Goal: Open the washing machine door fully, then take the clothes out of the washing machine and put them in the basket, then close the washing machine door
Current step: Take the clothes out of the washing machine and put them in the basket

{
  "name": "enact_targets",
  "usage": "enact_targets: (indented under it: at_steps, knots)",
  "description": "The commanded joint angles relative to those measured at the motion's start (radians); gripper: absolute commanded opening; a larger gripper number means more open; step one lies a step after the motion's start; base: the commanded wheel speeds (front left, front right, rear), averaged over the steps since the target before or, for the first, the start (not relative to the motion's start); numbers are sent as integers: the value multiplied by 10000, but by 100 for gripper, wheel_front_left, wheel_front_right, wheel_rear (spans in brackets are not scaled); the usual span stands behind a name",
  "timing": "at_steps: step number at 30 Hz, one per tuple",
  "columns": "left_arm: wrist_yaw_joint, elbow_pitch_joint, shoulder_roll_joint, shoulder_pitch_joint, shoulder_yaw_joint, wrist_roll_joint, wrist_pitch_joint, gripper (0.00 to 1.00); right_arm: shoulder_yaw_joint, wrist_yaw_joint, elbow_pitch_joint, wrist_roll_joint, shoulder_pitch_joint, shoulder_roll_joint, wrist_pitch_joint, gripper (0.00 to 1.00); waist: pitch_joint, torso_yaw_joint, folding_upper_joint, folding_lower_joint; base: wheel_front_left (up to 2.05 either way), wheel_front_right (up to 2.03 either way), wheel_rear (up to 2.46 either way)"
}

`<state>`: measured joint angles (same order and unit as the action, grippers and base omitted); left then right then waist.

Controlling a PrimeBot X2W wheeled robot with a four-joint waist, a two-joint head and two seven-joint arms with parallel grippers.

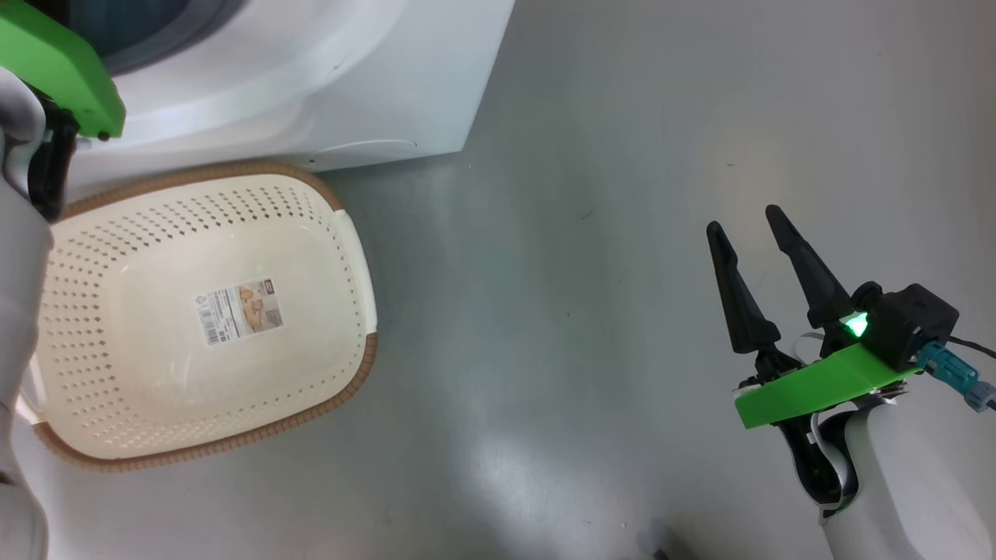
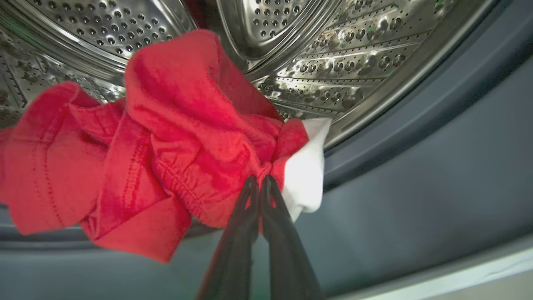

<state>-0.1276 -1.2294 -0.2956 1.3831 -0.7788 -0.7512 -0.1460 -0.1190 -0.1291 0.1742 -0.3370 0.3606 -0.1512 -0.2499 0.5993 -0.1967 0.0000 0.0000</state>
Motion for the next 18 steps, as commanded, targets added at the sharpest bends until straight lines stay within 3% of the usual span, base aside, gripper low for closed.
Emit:
enact_targets:
  at_steps: [1,13,18]
  knots:
    - [-31,112,-349,108,100,-166,-252,0,-189,-16,-198,153,-146,-80,-118,100,-131,87,0,0,0,0,0]
    - [-31,713,-339,-921,455,-955,-1139,0,-32,-16,-197,141,-415,-299,-118,100,-906,475,0,0,0,0,0]
    - [19,2155,-624,-1610,1734,-507,-1154,0,89,-16,-224,138,-548,-418,-118,100,-1230,690,0,0,0,0,0]
